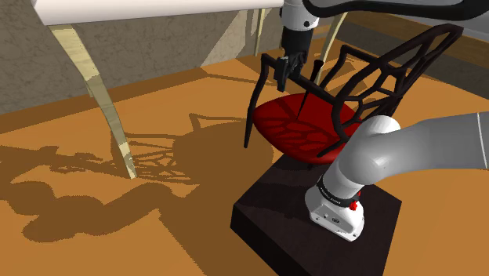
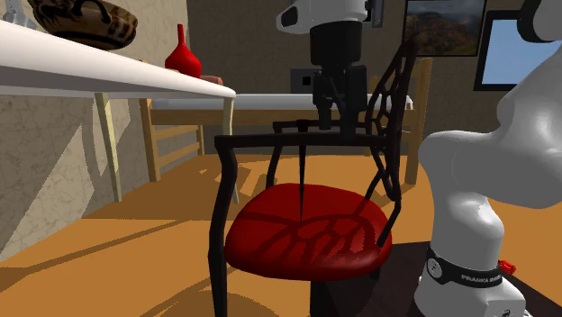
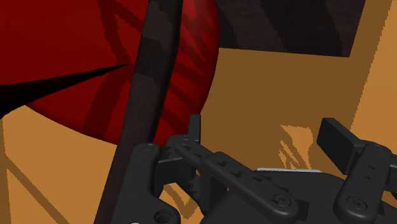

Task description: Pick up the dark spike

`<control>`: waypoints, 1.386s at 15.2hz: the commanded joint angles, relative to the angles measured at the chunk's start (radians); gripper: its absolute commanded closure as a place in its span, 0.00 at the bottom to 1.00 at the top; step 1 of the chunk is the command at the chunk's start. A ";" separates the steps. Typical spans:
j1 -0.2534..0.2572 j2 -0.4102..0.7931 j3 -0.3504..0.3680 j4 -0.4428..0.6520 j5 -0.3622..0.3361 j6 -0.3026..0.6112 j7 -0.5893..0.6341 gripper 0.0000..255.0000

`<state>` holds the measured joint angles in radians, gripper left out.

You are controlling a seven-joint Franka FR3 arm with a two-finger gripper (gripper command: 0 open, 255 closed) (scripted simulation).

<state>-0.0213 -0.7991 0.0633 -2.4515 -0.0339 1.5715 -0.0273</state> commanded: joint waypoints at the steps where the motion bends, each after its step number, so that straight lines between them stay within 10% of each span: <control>1: 0.000 0.000 0.000 0.000 0.000 0.000 0.000 0.00; 21: -0.089 0.112 -0.461 0.194 -0.215 0.038 -0.518 0.00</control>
<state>-0.1093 -0.6889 -0.3903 -2.2505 -0.2452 1.5980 -0.5383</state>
